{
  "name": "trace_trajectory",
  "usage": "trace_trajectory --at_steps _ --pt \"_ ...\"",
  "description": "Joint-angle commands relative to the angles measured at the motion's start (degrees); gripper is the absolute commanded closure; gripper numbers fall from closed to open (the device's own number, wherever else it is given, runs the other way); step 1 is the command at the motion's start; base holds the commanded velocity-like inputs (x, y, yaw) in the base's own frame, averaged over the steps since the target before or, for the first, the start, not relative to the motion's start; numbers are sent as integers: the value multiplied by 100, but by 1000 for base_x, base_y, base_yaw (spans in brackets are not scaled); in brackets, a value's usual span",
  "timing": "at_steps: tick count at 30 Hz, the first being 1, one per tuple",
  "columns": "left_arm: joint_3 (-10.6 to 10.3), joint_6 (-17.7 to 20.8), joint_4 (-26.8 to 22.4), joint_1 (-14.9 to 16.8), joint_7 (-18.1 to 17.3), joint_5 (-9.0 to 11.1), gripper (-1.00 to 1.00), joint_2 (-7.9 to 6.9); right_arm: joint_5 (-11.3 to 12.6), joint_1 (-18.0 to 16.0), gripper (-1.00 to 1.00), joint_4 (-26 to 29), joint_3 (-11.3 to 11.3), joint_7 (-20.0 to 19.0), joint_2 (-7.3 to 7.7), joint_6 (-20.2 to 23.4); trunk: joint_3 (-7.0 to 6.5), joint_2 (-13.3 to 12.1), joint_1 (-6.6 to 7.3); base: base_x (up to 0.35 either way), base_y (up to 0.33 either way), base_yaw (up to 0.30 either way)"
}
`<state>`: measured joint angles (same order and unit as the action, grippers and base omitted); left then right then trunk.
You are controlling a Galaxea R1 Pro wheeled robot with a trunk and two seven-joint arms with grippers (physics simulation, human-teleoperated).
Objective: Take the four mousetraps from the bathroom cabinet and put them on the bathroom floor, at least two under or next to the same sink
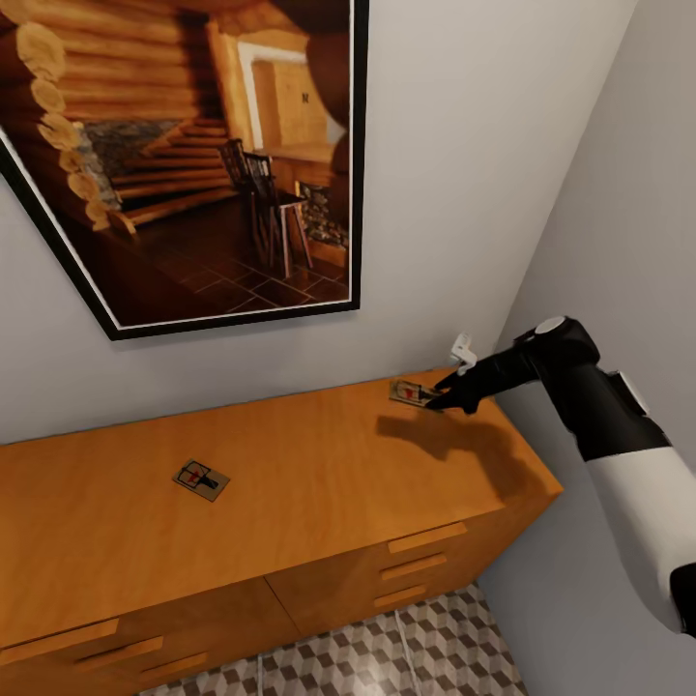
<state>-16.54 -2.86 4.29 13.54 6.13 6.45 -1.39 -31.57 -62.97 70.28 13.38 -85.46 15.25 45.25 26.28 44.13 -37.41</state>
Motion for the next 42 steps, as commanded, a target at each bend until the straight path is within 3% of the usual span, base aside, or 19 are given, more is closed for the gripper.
trace_trajectory --at_steps 1,8,27,42 --pt "-49 -32 20 8 2 59 -100 2 -41 -5 100 38 -29 -83 3 101 6 5 -1 -9 0 0" --pt "-51 -37 20 8 2 59 -100 6 -49 -5 100 143 -157 -308 4 251 6 5 -1 -177 82 0" --pt "-51 -40 20 8 2 59 -100 77 -67 -5 100 144 -140 -279 4 257 6 5 -1 -285 145 0" --pt "-51 -40 20 8 2 59 -100 79 -68 -5 100 137 -142 -271 4 257 6 5 -1 -314 18 0"
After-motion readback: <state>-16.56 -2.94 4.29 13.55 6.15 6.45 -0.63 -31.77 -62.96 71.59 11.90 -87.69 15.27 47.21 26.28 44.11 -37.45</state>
